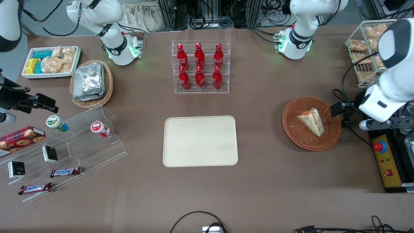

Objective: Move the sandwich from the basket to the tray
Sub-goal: 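Move the left gripper down over the wrapped sandwich in the wicker basket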

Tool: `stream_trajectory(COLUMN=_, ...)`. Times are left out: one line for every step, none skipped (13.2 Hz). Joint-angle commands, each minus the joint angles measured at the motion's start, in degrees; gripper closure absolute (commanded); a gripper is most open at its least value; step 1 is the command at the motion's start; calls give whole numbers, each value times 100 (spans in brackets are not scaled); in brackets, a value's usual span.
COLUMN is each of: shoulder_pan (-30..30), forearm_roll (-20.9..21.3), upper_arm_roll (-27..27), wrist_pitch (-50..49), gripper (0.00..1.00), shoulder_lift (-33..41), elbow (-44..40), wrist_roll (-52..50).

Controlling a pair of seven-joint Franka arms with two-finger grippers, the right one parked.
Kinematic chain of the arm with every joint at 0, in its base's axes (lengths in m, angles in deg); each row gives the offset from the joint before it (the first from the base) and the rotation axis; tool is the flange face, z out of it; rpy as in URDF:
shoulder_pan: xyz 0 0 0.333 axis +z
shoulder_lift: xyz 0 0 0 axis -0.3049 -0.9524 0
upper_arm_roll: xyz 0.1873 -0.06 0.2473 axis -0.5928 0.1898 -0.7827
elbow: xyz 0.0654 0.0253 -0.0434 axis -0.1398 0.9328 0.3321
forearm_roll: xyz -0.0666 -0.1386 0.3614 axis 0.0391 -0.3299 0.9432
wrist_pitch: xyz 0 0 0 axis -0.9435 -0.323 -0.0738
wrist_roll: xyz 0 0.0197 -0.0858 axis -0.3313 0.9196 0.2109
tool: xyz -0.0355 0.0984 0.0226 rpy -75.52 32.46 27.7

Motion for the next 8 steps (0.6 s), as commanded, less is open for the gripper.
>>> stream_trajectory(shoulder_pan=1, forearm_roll=-24, upper_arm_roll=16, wrist_pitch=934, gripper=0, shoulder_lift=699, elbow=1456, wrist_roll=-363)
stream_trajectory(shoulder_pan=1, forearm_roll=-15, upper_arm_roll=16, wrist_pitch=1198, gripper=0, shoulder_lift=778, elbow=1800, wrist_roll=-468)
stream_trajectory(shoulder_pan=10, forearm_roll=-23, upper_arm_roll=8, wrist_pitch=1436, gripper=0, shoulder_lift=840, elbow=2073, wrist_roll=-582)
stream_trajectory(shoulder_pan=19, forearm_roll=-24, upper_arm_roll=8, wrist_pitch=1639, gripper=0, shoulder_lift=875, elbow=2345, wrist_roll=-688)
stream_trajectory(shoulder_pan=27, forearm_roll=-24, upper_arm_roll=8, wrist_pitch=1849, gripper=0, shoulder_lift=885, elbow=2565, wrist_roll=-828)
stream_trajectory(shoulder_pan=27, forearm_roll=-24, upper_arm_roll=8, wrist_pitch=1973, gripper=0, shoulder_lift=858, elbow=2681, wrist_roll=-969)
stream_trajectory(shoulder_pan=27, forearm_roll=-24, upper_arm_roll=-1, wrist_pitch=2044, gripper=0, shoulder_lift=815, elbow=2743, wrist_roll=-1031)
stream_trajectory(shoulder_pan=36, forearm_roll=-32, upper_arm_roll=-1, wrist_pitch=2132, gripper=0, shoulder_lift=788, elbow=2822, wrist_roll=-1032)
